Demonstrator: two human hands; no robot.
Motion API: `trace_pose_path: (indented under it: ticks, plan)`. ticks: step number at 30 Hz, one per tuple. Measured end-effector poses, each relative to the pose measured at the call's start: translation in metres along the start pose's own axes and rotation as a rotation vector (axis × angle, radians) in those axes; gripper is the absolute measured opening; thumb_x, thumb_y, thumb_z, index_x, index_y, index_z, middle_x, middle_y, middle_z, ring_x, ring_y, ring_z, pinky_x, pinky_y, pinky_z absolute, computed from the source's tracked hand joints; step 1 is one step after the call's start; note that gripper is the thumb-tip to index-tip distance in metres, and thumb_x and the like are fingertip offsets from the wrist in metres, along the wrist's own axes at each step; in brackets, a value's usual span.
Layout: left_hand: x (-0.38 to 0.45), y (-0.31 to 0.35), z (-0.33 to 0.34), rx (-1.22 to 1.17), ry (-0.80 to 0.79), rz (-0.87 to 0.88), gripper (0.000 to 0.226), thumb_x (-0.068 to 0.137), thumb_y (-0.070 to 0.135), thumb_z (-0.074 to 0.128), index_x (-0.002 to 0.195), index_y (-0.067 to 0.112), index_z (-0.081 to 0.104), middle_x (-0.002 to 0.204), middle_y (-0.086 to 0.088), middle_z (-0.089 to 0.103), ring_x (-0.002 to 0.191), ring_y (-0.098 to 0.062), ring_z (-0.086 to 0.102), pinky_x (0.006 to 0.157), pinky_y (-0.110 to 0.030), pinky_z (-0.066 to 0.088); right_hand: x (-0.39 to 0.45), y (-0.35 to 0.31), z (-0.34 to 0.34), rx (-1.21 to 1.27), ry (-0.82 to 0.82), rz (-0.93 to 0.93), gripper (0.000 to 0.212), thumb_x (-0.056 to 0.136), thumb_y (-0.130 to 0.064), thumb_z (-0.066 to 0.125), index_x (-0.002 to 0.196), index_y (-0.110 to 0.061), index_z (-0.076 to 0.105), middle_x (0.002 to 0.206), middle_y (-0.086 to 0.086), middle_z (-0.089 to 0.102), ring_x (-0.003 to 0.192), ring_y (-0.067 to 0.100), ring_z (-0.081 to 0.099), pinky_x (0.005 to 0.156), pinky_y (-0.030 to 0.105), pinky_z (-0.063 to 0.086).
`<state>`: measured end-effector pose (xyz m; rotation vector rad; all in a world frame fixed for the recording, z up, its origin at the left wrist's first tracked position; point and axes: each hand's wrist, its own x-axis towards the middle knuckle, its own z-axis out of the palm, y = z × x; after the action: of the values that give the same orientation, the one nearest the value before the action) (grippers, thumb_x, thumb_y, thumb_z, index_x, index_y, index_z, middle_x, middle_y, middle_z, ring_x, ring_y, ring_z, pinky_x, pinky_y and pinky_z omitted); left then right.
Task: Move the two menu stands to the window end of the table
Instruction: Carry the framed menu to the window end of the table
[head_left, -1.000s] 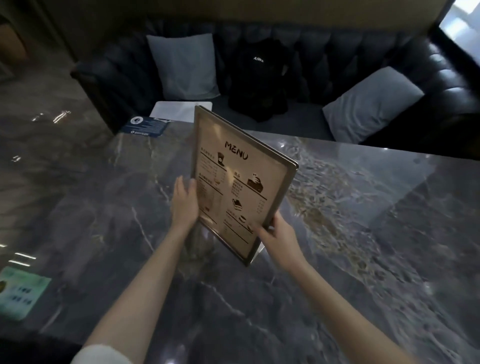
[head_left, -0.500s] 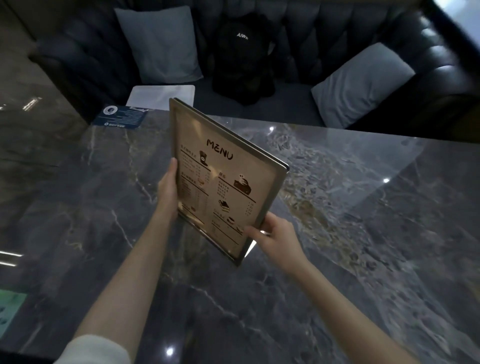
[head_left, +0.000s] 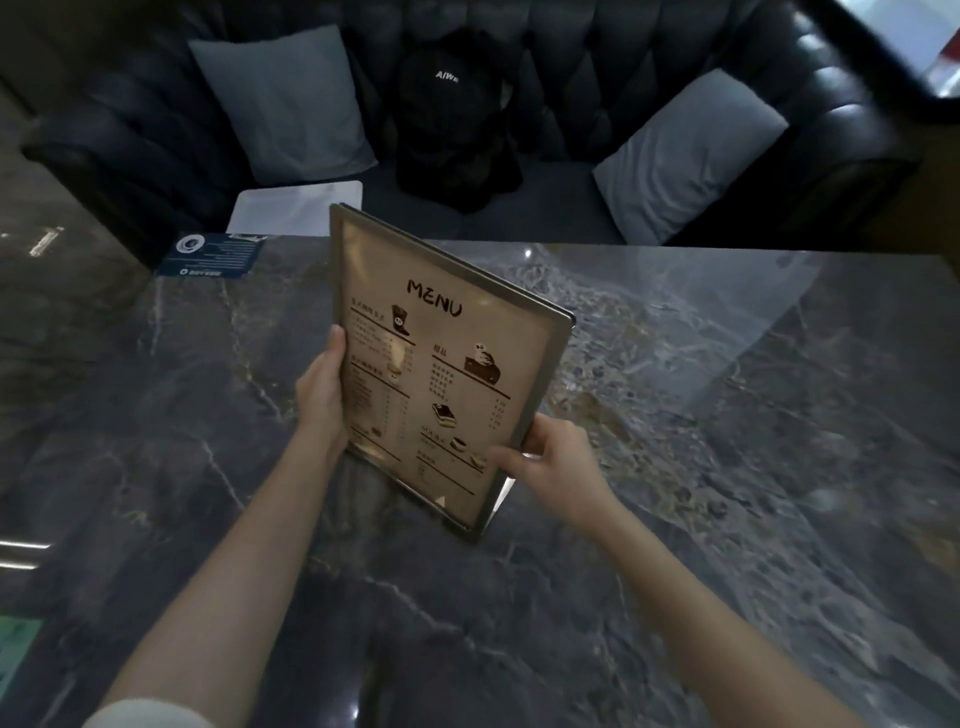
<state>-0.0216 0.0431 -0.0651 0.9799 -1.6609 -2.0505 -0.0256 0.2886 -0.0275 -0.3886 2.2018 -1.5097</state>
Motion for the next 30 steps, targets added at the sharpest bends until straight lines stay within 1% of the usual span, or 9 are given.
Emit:
trace_pose_path:
  ticks: [3, 8, 12, 14, 16, 20, 25, 28, 30]
  plan:
    - [-0.009, -0.001, 0.024, 0.052, -0.016, -0.001, 0.039, 0.084, 0.052, 0.054, 0.089, 0.017, 0.071, 0.101, -0.005, 0.071, 0.097, -0.020, 0.066, 0.087, -0.035, 0.052, -0.006, 0.007, -0.019, 0.013, 0.025, 0.011, 0.023, 0.078, -0.007, 0.068, 0.101, -0.010, 0.066, 0.102, 0.001, 0.071, 0.090, 0.008, 0.067, 0.080, 0.020, 0.055]
    - [-0.022, -0.006, 0.079, 0.087, -0.105, -0.040, 0.041, 0.084, 0.055, 0.051, 0.095, 0.020, 0.069, 0.105, -0.003, 0.070, 0.100, -0.020, 0.065, 0.092, -0.040, 0.051, -0.018, 0.016, -0.069, -0.025, 0.082, 0.002, 0.026, 0.077, -0.008, 0.070, 0.102, -0.010, 0.066, 0.097, -0.007, 0.068, 0.073, -0.013, 0.062, 0.068, 0.002, 0.048]
    - [-0.039, -0.004, 0.137, 0.119, -0.199, -0.036, 0.039, 0.087, 0.054, 0.047, 0.094, 0.022, 0.067, 0.100, -0.001, 0.070, 0.094, -0.017, 0.066, 0.081, -0.035, 0.053, -0.030, 0.025, -0.116, -0.067, 0.160, 0.010, 0.027, 0.078, -0.009, 0.069, 0.105, -0.010, 0.065, 0.104, -0.001, 0.070, 0.088, 0.004, 0.066, 0.077, 0.012, 0.053]
    - [-0.047, -0.004, 0.167, 0.135, -0.238, -0.021, 0.038, 0.088, 0.053, 0.045, 0.093, 0.023, 0.068, 0.098, -0.001, 0.070, 0.092, -0.017, 0.067, 0.078, -0.033, 0.053, -0.038, 0.030, -0.142, -0.070, 0.203, 0.010, 0.026, 0.078, -0.008, 0.069, 0.104, -0.009, 0.065, 0.101, -0.003, 0.069, 0.085, 0.004, 0.064, 0.072, 0.007, 0.052]
    - [-0.055, -0.006, 0.198, 0.141, -0.297, -0.026, 0.046, 0.087, 0.055, 0.046, 0.102, 0.018, 0.068, 0.104, -0.004, 0.071, 0.095, -0.018, 0.068, 0.081, -0.036, 0.055, -0.046, 0.036, -0.169, -0.059, 0.235, 0.022, 0.026, 0.078, -0.007, 0.068, 0.104, -0.009, 0.065, 0.101, -0.002, 0.069, 0.084, 0.003, 0.064, 0.070, 0.007, 0.052]
    - [-0.073, -0.012, 0.257, 0.152, -0.380, -0.017, 0.050, 0.088, 0.055, 0.043, 0.109, 0.016, 0.065, 0.109, -0.006, 0.070, 0.100, -0.020, 0.067, 0.087, -0.039, 0.054, -0.063, 0.049, -0.222, -0.015, 0.277, 0.067, 0.026, 0.079, -0.007, 0.067, 0.105, -0.010, 0.064, 0.106, 0.003, 0.070, 0.094, 0.011, 0.066, 0.080, 0.020, 0.054]
    - [-0.096, -0.024, 0.333, 0.157, -0.481, -0.027, 0.055, 0.085, 0.059, 0.045, 0.108, 0.013, 0.065, 0.112, -0.011, 0.069, 0.103, -0.025, 0.066, 0.093, -0.047, 0.051, -0.082, 0.066, -0.285, -0.009, 0.336, 0.081, 0.025, 0.079, -0.007, 0.067, 0.104, -0.009, 0.064, 0.099, -0.005, 0.066, 0.084, 0.004, 0.064, 0.069, 0.008, 0.053]
    - [-0.108, -0.030, 0.379, 0.187, -0.476, -0.056, 0.073, 0.068, 0.071, 0.054, 0.107, 0.010, 0.065, 0.112, -0.014, 0.069, 0.103, -0.029, 0.066, 0.095, -0.053, 0.049, -0.092, 0.078, -0.324, -0.027, 0.366, 0.098, 0.025, 0.079, -0.009, 0.067, 0.104, -0.010, 0.063, 0.101, -0.005, 0.066, 0.090, 0.008, 0.063, 0.073, 0.015, 0.054]
    - [-0.115, -0.035, 0.408, 0.205, -0.475, -0.078, 0.077, 0.064, 0.073, 0.055, 0.107, 0.009, 0.064, 0.111, -0.013, 0.069, 0.103, -0.029, 0.066, 0.095, -0.052, 0.050, -0.097, 0.085, -0.349, -0.027, 0.385, 0.112, 0.026, 0.080, -0.010, 0.066, 0.106, -0.010, 0.062, 0.101, -0.006, 0.064, 0.092, 0.008, 0.062, 0.069, 0.012, 0.052]
